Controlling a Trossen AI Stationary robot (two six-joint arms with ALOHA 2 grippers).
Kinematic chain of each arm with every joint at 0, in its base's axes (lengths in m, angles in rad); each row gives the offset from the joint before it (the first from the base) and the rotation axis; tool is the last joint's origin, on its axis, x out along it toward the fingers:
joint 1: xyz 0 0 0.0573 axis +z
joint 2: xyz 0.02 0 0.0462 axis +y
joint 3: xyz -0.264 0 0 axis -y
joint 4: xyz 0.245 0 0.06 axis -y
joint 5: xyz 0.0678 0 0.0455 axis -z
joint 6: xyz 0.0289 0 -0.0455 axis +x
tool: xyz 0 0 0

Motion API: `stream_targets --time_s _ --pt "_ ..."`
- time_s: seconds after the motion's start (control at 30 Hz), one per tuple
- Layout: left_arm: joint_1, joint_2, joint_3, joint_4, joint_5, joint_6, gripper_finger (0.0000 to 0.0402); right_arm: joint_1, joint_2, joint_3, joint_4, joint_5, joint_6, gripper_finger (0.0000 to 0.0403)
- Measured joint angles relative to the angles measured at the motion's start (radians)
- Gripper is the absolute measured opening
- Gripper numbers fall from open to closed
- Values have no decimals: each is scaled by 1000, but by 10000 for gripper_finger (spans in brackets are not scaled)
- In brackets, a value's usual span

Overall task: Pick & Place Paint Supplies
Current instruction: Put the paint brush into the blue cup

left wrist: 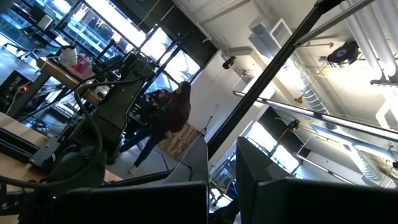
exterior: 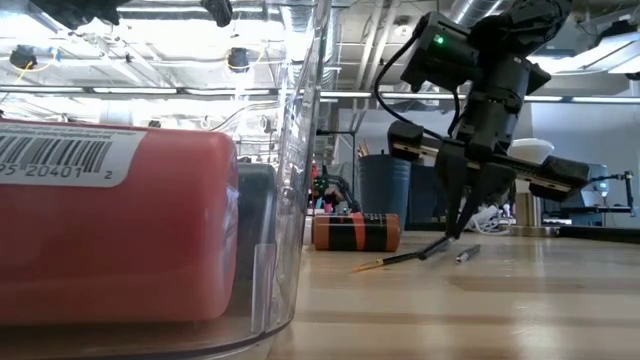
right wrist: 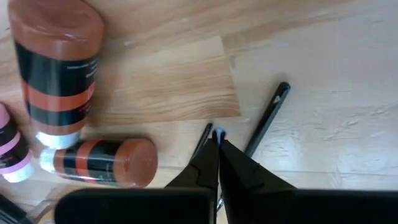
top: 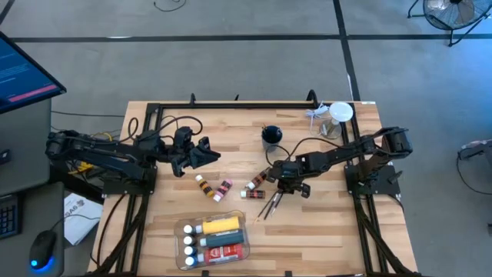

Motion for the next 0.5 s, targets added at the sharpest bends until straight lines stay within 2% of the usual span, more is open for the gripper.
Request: stream_targets --time_s 0.5 --pt "0 0 0 0 0 0 2 0 0 2 14 -3 0 0"
